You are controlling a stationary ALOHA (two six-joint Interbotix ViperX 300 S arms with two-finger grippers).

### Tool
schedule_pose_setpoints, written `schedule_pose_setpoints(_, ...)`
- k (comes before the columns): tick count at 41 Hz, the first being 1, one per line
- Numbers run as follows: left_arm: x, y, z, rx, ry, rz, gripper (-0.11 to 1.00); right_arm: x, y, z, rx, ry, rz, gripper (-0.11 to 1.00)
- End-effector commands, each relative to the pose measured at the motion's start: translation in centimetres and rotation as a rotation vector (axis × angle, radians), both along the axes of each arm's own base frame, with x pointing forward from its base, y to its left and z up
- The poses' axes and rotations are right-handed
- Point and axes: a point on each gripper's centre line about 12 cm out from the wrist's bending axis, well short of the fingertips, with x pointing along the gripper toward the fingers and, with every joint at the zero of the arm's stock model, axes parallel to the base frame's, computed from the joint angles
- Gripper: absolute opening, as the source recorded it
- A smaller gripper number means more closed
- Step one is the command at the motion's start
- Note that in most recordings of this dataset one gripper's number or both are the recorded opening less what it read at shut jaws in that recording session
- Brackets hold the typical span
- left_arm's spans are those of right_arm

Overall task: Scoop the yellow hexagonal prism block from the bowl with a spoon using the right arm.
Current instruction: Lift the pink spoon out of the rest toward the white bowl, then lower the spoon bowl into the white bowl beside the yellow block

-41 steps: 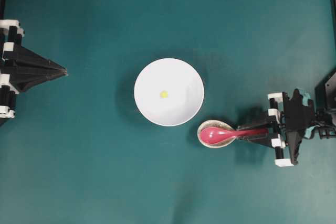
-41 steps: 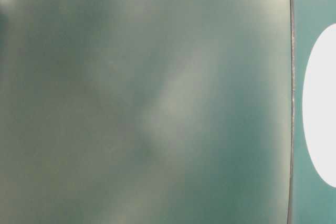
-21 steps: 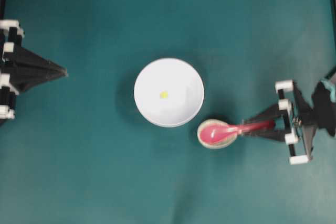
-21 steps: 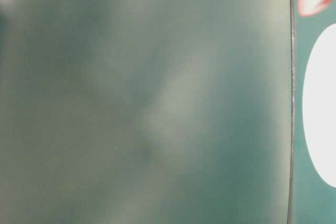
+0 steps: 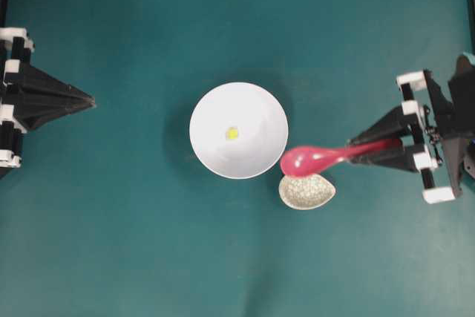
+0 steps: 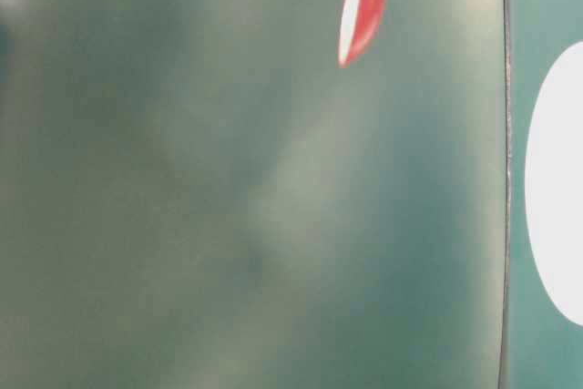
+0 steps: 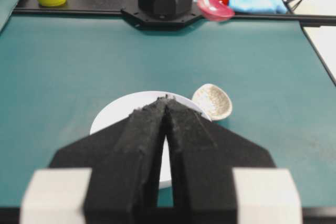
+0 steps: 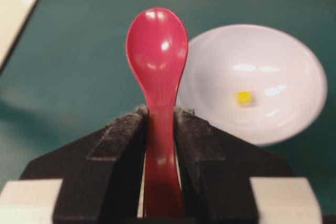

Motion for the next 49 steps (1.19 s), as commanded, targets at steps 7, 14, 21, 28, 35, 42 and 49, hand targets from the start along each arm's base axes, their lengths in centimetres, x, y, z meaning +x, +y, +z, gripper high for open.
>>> schedule_pose_setpoints(7,0.3,0.0,1.1,0.001,-0.025,0.0,0.02,0.9,-2.6,1.9,0.047,-0.037,-0.117,0.25)
schedule_pose_setpoints(14,0.2,0.0,1.1,0.003,-0.026,0.001,0.02,1.0,-4.1,2.3,0.102,-0.028,-0.183,0.25)
schedule_pose_setpoints(21,0.3,0.0,1.1,0.002,-0.025,0.001,0.02,1.1,-4.4,2.8,0.119,0.014,-0.18,0.25)
schedule_pose_setpoints(28,0.3,0.0,1.1,0.001,-0.025,0.0,0.01,1.5,-3.8,3.6,0.132,0.074,-0.132,0.25)
schedule_pose_setpoints(35,0.3,0.0,1.1,0.001,-0.028,0.0,0.01,2.3,-3.5,3.5,0.139,0.143,-0.098,0.25)
schedule_pose_setpoints(42,0.2,0.0,1.1,0.001,-0.026,0.0,0.01,3.6,-3.6,2.8,0.14,0.194,-0.095,0.25)
schedule_pose_setpoints(49,0.3,0.0,1.1,-0.003,-0.025,0.0,0.02,5.0,-4.2,2.3,0.129,0.227,-0.109,0.25)
